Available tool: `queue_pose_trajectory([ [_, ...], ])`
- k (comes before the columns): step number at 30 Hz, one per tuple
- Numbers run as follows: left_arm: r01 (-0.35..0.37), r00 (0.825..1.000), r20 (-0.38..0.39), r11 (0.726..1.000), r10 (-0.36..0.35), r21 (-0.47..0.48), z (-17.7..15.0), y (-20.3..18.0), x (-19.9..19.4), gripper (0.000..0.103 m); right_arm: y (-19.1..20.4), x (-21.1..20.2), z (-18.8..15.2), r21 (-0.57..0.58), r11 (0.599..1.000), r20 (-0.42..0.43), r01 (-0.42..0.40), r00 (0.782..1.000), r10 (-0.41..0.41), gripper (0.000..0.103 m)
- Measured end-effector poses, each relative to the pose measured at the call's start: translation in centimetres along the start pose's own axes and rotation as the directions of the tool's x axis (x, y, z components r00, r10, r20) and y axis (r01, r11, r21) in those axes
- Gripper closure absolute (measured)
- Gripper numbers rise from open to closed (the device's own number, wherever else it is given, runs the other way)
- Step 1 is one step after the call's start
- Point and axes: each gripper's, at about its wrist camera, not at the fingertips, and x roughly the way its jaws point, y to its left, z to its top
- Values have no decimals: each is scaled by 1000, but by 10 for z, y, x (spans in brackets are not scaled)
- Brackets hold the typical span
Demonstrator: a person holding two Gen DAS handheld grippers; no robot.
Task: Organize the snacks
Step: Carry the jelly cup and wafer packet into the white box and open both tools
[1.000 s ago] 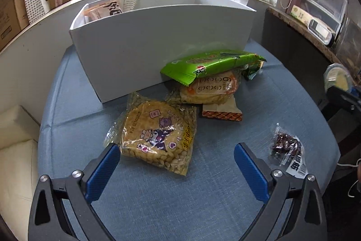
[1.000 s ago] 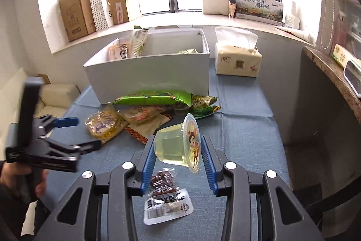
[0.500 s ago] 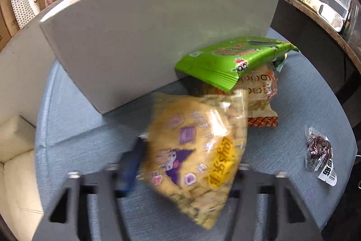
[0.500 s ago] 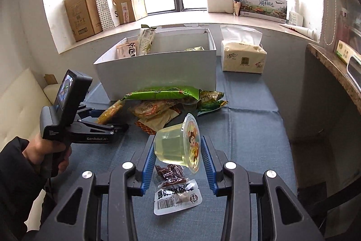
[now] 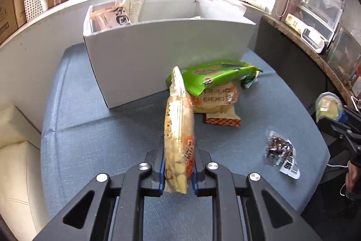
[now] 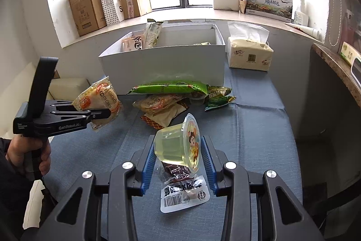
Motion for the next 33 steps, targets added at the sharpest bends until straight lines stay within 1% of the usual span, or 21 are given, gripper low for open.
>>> queue_pose_trajectory([
  [8,16,996,85,1000,-14,-17,-1,-8,-50,84,3,-1,0,-8,1000,4,-5,1000,5,60],
  [13,21,990,141,1000,-18,-20,12,-15,-67,84,4,-3,6,-13,1000,21,-20,1000,20,60],
  [16,27,982,188,1000,-24,-12,28,-20,-79,84,3,-6,19,-1,999,44,-54,998,54,60],
  [18,37,975,221,999,-33,-14,42,-21,-87,84,1,-7,33,4,997,67,-81,995,81,60],
  [21,8,965,263,1000,-8,4,68,-23,-95,84,-1,-4,59,2,994,106,-108,989,107,60],
  [24,21,956,291,1000,-23,7,95,-22,-93,84,-3,9,90,-16,993,135,-116,984,117,60],
  [26,1,953,304,1000,-3,10,115,-21,-86,84,-7,23,115,-7,991,142,-134,981,133,60],
  [28,9,954,301,1000,-7,-4,134,-17,-73,84,-14,41,141,22,986,139,-168,977,163,60],
  [29,-9,955,297,1000,14,-19,144,-15,-65,84,-16,51,153,26,985,133,-170,977,166,60],
  [31,-8,964,266,999,19,-42,160,-7,-45,84,-21,72,174,34,987,111,-157,982,153,60],
  [33,-25,969,244,998,37,-50,170,-2,-25,84,-26,93,191,29,989,73,-147,987,145,60],
])
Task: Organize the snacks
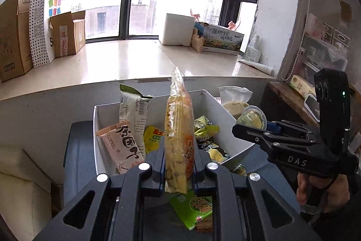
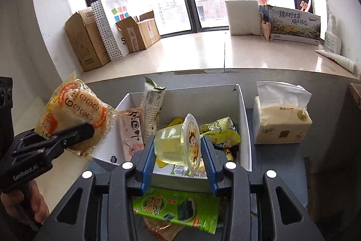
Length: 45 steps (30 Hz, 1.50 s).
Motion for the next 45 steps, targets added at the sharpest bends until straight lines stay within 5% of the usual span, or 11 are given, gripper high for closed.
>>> queue_pose_trajectory([
  [5,-29,998,-48,1000,29,-3,-1,9,36,84,-17,32,13,14,1000,-48,26,999,-26,59],
  [6,-32,998,-59,999,32,0,-2,10,40,83,-21,36,13,28,999,-68,36,997,-34,52],
  [7,-61,996,-70,998,62,7,-4,10,44,77,-24,39,12,41,998,-75,39,997,-36,29],
  [9,-105,991,-80,994,107,25,-6,10,49,2,-30,37,10,52,998,-42,37,999,-35,1],
  [22,-48,998,-36,998,47,-30,-21,13,32,0,-44,8,-1,123,992,25,-14,1000,11,0],
  [28,-19,1000,4,999,19,-37,-36,2,-7,0,-24,-34,-25,42,999,70,-30,997,27,0],
  [34,21,1000,3,1000,-21,-4,-94,-22,-59,0,6,-77,-92,-54,993,20,-104,994,105,0],
  [40,4,998,-58,997,-8,-72,-165,-28,-82,0,16,-89,-185,-69,995,-90,-70,994,64,0],
  [45,26,996,-87,995,-34,-97,-189,-28,-84,0,18,-76,-224,-108,994,-145,-33,989,18,0],
])
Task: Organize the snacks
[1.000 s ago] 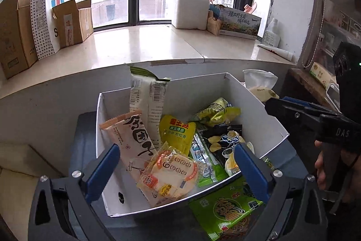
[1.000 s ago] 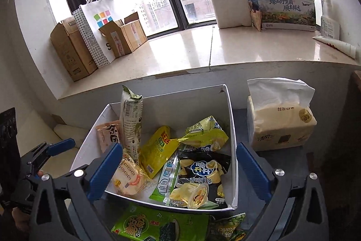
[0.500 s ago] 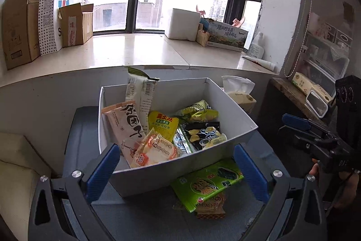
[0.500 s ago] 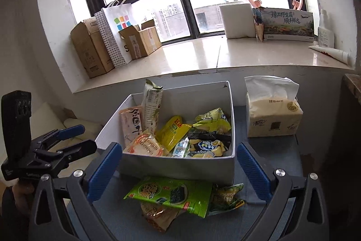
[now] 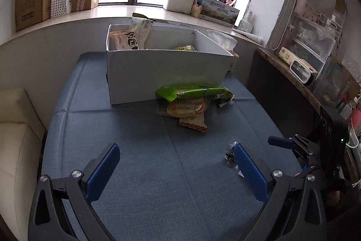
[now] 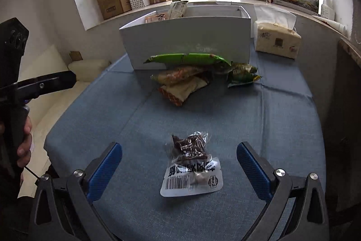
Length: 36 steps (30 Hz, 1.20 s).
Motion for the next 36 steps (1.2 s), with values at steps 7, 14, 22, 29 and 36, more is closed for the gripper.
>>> queue_pose_trajectory([
  [7,45,999,-24,999,-45,-21,-5,0,6,0,1,27,-1,-44,998,-69,44,997,-47,0],
  [14,38,998,-44,999,-38,-7,-7,-4,11,0,7,50,-1,-45,995,-109,84,990,-89,0],
  [22,37,997,-66,999,-36,7,-9,-7,16,0,18,61,1,-80,985,-102,150,982,-158,21],
  [29,44,997,-71,999,-43,5,-10,-6,17,0,13,51,2,-41,992,-93,120,988,-124,46],
  [36,39,996,-84,999,-38,15,-8,-8,23,0,6,36,7,-38,990,-58,139,988,-141,62],
])
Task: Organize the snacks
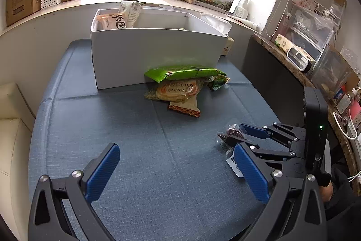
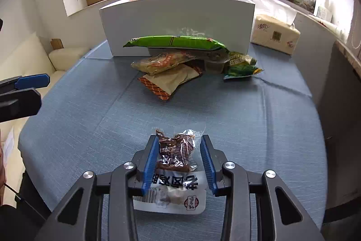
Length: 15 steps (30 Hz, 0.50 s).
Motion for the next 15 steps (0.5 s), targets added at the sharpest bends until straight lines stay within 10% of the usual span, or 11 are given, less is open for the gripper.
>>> queue_pose_trajectory([
  [15,3,1000,1,1000,-3,0,1,1,0,0,-12,-23,8,14,999,69,-33,997,32,94],
])
